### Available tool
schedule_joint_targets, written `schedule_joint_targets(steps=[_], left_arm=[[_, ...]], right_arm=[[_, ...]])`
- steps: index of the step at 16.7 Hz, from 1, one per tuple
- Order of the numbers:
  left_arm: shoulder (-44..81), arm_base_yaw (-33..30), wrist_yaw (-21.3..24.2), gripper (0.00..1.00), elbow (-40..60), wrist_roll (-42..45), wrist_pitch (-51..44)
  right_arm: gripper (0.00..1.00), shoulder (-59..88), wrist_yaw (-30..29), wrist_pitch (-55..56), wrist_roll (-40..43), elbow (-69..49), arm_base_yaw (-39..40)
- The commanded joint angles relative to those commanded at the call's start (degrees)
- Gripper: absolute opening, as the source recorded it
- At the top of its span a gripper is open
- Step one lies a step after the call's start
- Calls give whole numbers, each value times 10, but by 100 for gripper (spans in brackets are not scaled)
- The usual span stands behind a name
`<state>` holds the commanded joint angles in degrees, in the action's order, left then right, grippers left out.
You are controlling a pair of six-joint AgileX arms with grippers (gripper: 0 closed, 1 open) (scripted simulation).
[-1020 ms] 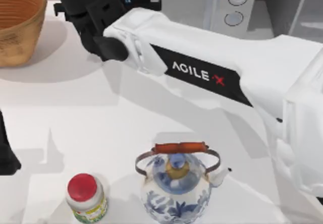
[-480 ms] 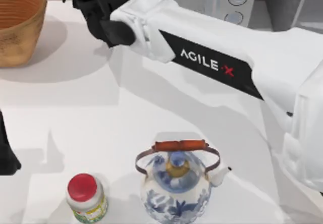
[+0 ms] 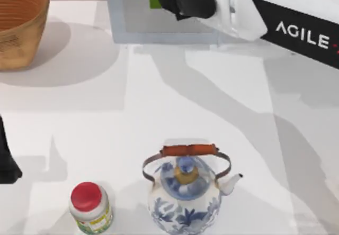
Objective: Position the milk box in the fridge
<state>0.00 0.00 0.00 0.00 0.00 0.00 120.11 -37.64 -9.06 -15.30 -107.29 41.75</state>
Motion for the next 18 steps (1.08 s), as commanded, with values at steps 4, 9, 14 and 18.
schedule_joint_targets(steps=[4,9,14,18], left_arm=[[0,0,0,100,0,0,0],[0,0,0,100,0,0,0],[0,0,0,100,0,0,0],[0,0,0,100,0,0,0]], right_arm=[[0,-225,77,31,36,216,-65],[0,-558,183,70,80,510,-167],[0,-879,280,96,115,779,-279],[0,-1076,337,99,137,951,-357]])
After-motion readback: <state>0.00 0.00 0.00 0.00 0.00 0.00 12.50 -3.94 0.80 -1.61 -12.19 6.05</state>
